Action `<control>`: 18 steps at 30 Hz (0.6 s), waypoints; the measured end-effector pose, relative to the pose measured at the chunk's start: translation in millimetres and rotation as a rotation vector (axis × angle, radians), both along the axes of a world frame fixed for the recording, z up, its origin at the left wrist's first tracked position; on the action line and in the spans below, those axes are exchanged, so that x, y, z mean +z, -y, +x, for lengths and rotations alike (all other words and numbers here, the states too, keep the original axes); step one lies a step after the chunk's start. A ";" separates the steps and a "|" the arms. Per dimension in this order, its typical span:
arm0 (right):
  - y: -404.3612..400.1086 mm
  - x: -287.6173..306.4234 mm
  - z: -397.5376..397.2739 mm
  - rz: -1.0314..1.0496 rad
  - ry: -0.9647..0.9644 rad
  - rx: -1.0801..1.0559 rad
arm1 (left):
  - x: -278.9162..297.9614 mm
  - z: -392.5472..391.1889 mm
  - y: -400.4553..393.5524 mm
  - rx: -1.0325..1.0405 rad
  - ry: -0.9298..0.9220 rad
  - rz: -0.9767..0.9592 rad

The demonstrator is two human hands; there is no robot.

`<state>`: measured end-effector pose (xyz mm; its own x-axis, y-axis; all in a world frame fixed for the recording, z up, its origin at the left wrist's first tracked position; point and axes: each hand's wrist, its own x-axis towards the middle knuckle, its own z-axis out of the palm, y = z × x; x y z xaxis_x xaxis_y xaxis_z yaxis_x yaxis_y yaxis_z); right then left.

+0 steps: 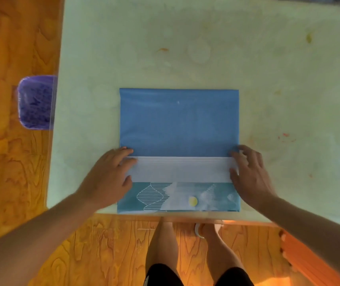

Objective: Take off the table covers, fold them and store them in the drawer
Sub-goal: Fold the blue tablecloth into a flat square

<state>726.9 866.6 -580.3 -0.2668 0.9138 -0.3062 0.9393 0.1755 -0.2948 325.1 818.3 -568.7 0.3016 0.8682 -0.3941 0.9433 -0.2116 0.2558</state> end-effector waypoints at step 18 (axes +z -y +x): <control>-58.8 42.8 -27.1 -0.682 -0.733 -0.932 | 49.5 245.7 93.0 1.946 1.812 -1.275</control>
<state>699.8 925.3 -537.5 0.0647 0.5683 -0.8203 0.2209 -0.8098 -0.5435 570.7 725.3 -519.2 0.4320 0.2785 -0.8578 -0.8358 0.4810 -0.2647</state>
